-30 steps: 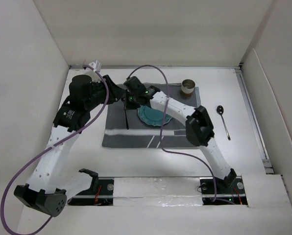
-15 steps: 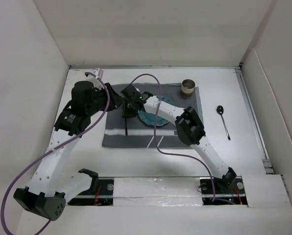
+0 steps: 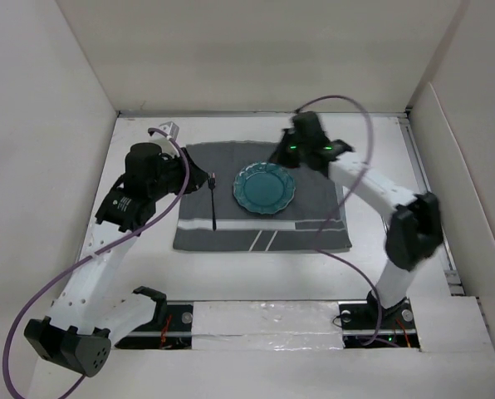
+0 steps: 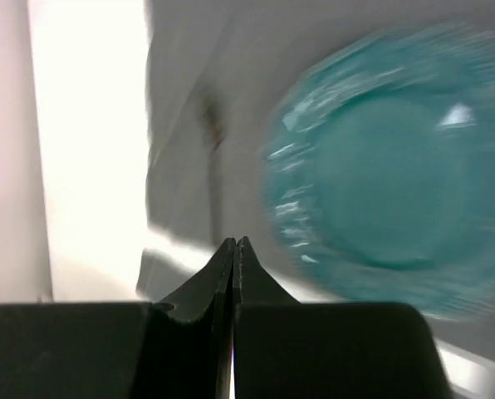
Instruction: Set the dinner table for one person
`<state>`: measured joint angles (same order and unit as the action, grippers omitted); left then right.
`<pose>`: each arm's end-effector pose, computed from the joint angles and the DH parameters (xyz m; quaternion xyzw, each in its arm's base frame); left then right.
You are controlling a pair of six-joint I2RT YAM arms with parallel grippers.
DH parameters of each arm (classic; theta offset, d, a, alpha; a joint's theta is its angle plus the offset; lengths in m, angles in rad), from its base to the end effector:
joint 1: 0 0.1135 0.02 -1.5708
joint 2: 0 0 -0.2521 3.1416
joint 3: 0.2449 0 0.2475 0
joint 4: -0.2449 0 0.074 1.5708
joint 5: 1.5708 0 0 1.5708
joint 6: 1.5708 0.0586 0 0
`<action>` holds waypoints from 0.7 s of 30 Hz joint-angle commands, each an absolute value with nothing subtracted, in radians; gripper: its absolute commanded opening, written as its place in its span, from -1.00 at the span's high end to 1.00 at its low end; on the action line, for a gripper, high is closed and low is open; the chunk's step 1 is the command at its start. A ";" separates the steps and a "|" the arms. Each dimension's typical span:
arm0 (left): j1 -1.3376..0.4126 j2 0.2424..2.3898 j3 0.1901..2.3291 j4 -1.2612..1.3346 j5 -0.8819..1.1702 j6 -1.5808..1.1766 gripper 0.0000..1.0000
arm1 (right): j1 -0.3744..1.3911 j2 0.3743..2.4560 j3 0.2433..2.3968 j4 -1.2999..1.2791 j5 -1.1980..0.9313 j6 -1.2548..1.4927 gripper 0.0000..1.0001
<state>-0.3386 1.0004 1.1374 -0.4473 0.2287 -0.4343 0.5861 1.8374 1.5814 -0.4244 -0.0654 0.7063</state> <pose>0.2204 -0.0917 0.3779 0.0288 0.8049 -0.3061 0.5076 0.3618 0.2448 0.2706 0.0401 0.9013 0.2827 0.3259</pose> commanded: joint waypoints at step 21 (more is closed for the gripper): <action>-0.341 0.966 1.028 -0.380 0.298 -0.410 0.95 | -0.250 1.707 1.183 -0.548 0.095 0.319 -0.07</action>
<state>-0.3386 0.9878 1.0229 -0.4126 0.2955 -0.4194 -0.2481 1.6802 1.1168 -0.5022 0.1181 0.4004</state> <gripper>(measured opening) 0.022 0.538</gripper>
